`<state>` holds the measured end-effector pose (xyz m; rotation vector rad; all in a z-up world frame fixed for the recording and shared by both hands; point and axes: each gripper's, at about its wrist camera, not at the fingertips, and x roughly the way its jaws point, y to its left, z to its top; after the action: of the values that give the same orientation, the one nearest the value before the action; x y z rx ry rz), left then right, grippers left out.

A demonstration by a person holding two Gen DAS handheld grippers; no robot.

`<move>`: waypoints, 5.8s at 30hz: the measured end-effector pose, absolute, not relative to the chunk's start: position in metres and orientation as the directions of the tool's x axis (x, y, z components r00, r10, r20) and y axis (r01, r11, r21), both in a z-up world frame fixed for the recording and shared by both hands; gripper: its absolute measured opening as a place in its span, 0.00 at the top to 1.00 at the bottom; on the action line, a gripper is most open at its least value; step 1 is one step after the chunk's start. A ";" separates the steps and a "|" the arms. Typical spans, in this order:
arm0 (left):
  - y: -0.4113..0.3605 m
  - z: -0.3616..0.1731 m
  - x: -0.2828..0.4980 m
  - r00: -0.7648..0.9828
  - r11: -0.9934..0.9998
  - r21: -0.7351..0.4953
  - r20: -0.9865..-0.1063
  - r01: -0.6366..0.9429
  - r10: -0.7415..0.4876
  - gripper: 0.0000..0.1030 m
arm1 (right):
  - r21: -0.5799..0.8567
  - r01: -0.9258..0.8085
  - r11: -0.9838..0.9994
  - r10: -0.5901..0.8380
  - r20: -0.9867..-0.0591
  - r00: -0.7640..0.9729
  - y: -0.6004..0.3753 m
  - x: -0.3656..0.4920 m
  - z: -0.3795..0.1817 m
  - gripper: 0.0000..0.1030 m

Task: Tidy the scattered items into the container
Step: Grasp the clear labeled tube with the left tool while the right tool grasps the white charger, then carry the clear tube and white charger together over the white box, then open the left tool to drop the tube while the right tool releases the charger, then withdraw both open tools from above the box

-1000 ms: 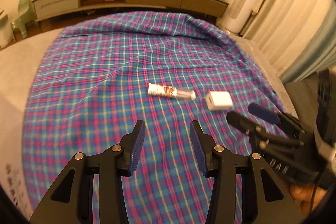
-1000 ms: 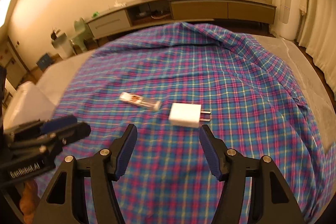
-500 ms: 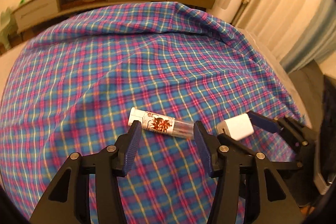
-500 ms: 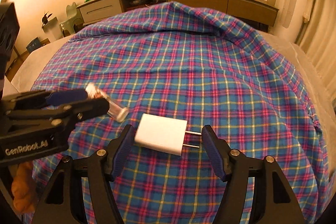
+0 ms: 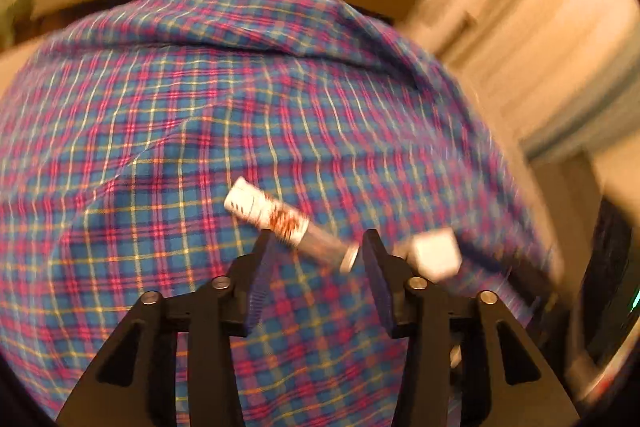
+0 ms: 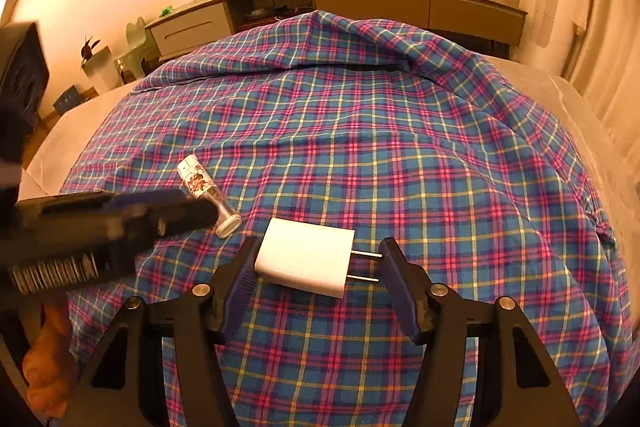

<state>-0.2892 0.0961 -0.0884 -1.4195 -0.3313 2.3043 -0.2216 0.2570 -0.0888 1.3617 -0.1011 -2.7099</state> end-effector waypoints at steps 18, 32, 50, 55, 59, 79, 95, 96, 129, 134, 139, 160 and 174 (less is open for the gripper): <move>0.097 -0.078 -0.247 -0.408 -0.968 -0.190 -0.880 -0.166 0.243 0.83 | 0.161 0.083 -0.983 -0.178 -0.766 -0.617 0.250 -0.195 -0.068 0.41; 0.071 -0.045 -0.138 -0.491 -0.976 -0.102 -0.851 -0.191 0.185 0.83 | 0.192 0.142 -0.971 -0.239 -0.770 -0.592 0.212 -0.110 -0.059 0.41; 0.014 -0.025 -0.045 -0.556 -0.983 -0.107 -0.813 -0.150 0.173 0.83 | 0.165 0.226 -0.960 -0.269 -0.765 -0.585 0.159 -0.031 -0.039 0.41; -0.011 -0.017 -0.033 -0.575 -0.985 -0.126 -0.800 -0.117 0.170 0.83 | 0.152 0.262 -0.953 -0.281 -0.765 -0.579 0.137 -0.023 -0.033 0.41; -0.034 -0.007 -0.023 -0.598 -0.986 -0.136 -0.785 -0.092 0.164 0.83 | 0.145 0.292 -0.945 -0.295 -0.761 -0.578 0.119 -0.018 -0.026 0.41; -0.113 0.047 0.004 -0.696 -0.980 -0.196 -0.701 -0.025 0.158 0.83 | 0.116 0.455 -0.883 -0.395 -0.709 -0.584 0.031 -0.005 0.025 0.41; -0.163 0.075 0.018 -0.746 -0.970 -0.241 -0.650 0.026 0.142 0.83 | 0.085 0.550 -0.831 -0.459 -0.664 -0.590 -0.018 0.000 0.068 0.41; -0.167 0.076 0.019 -0.748 -0.968 -0.248 -0.648 0.027 0.145 0.83 | 0.081 0.554 -0.828 -0.461 -0.662 -0.591 -0.021 0.000 0.070 0.41; -0.278 0.057 -0.002 -0.719 -0.914 -0.339 -0.690 0.224 0.079 0.83 | 0.065 0.656 -0.752 -0.521 -0.668 -0.531 -0.103 -0.034 0.084 0.41; -0.287 0.036 -0.016 -0.667 -0.905 -0.338 -0.740 0.259 0.085 0.83 | 0.050 0.662 -0.748 -0.503 -0.693 -0.516 -0.120 -0.052 0.073 0.41; -0.287 0.018 -0.030 -0.614 -0.903 -0.336 -0.782 0.268 0.109 0.83 | 0.008 0.669 -0.743 -0.464 -0.726 -0.508 -0.141 -0.073 0.059 0.40; -0.274 -0.005 -0.038 -0.567 -0.941 -0.249 -0.820 0.230 0.079 0.52 | -0.082 0.656 -0.750 -0.357 -0.785 -0.507 -0.166 -0.123 0.015 0.35; -0.271 0.000 -0.016 -0.585 -0.938 -0.214 -0.811 0.275 0.013 0.50 | -0.080 0.682 -0.727 -0.395 -0.764 -0.510 -0.147 -0.078 0.036 0.35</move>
<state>-0.0160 -0.2706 0.0000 -1.4830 -0.5288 2.8900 -0.0781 -0.1475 0.0363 0.9992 0.4973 -2.2325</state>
